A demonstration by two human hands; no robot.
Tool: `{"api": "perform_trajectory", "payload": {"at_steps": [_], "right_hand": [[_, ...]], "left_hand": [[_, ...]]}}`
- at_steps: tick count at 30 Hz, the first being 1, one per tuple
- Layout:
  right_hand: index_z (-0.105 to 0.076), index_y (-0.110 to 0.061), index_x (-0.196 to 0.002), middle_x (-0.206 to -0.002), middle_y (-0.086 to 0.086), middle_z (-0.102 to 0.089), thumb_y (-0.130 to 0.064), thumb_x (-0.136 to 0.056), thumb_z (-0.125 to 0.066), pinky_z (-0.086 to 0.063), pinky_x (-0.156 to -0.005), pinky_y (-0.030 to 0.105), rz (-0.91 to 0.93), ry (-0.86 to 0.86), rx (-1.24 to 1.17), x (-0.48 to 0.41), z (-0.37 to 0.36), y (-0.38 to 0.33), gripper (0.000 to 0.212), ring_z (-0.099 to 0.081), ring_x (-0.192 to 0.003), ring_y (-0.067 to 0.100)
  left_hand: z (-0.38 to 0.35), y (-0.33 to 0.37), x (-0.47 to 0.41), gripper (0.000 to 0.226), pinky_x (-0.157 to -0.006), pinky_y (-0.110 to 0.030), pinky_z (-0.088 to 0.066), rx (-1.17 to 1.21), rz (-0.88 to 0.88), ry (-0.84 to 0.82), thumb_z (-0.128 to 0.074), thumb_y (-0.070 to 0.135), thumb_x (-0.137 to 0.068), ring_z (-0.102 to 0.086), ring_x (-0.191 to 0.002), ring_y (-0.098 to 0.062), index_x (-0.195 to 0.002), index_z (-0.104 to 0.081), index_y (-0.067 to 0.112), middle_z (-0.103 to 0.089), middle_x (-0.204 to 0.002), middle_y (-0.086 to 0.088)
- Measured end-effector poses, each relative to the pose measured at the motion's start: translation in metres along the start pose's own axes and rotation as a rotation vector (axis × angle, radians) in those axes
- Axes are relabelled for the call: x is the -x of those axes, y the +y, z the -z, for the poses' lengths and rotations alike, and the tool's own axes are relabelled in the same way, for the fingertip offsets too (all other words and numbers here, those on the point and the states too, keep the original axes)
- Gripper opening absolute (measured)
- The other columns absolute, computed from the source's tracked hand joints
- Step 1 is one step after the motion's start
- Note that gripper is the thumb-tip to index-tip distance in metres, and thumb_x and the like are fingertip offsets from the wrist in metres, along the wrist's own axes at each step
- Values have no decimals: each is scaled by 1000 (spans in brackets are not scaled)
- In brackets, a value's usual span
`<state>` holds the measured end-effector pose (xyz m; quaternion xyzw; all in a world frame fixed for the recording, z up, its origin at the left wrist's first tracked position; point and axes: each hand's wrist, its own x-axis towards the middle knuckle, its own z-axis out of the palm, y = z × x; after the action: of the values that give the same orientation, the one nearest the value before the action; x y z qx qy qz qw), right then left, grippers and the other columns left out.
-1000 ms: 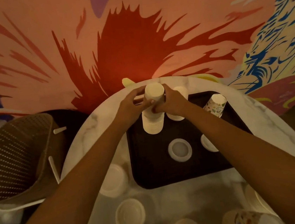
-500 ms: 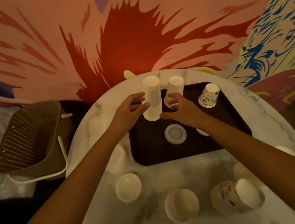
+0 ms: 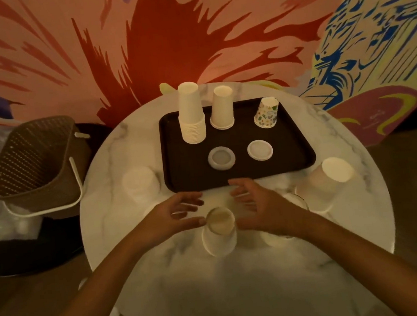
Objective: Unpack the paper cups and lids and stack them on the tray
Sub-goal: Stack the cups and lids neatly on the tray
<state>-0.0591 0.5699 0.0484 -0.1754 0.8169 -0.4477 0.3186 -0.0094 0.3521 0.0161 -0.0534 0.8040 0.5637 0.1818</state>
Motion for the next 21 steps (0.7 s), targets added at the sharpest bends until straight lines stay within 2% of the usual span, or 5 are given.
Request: {"api": "perform_trajectory", "payload": {"at_steps": [2, 5, 8, 15, 21], "right_hand": [[-26, -25, -140, -134, -2, -42, -16, -73, -75, -38, -106, 30, -22, -7, 33, 5, -13, 13, 83, -42, -125, 13], [-24, -26, -140, -141, -4, -39, -22, -72, -76, -35, -103, 26, -28, 33, 56, 4, -38, 33, 86, -40, -128, 13], [-29, -23, -137, -140, -6, -40, -20, -72, -77, -31, -98, 18, 6, 95, 11, -2, -58, 43, 80, -39, -125, 8], [-41, -20, -130, -132, -1, -51, -17, -69, -79, -38, -96, 22, 59, 197, -3, -28, -68, 45, 73, -48, -122, 15], [-39, -22, -131, -134, -2, -49, -18, -70, -79, -34, -94, 19, 66, 169, 6, -33, -66, 32, 73, -46, -123, 13]], "left_hand": [[-10, -5, 4, 77, -93, -20, -45, 5, 8, -8, -74, 71, -41, -56, -108, 1, -111, -51, 47, -59, -116, 20], [-26, -6, 5, 66, -103, -26, -38, -10, 10, 0, -77, 43, -60, -49, -118, -6, -118, -46, 44, -51, -128, 15], [-37, -8, 2, 63, -94, -15, -36, -51, -9, 23, -77, 24, -71, -45, -113, -2, -117, -41, 46, -46, -124, 19], [-29, -12, -3, 62, -87, -13, -40, -23, -24, 93, -78, 19, -69, -51, -113, -8, -121, -47, 34, -55, -122, 11], [-17, -11, -3, 59, -88, -18, -41, -53, -26, 120, -78, 25, -68, -51, -111, -7, -114, -46, 42, -54, -117, 17]]}}
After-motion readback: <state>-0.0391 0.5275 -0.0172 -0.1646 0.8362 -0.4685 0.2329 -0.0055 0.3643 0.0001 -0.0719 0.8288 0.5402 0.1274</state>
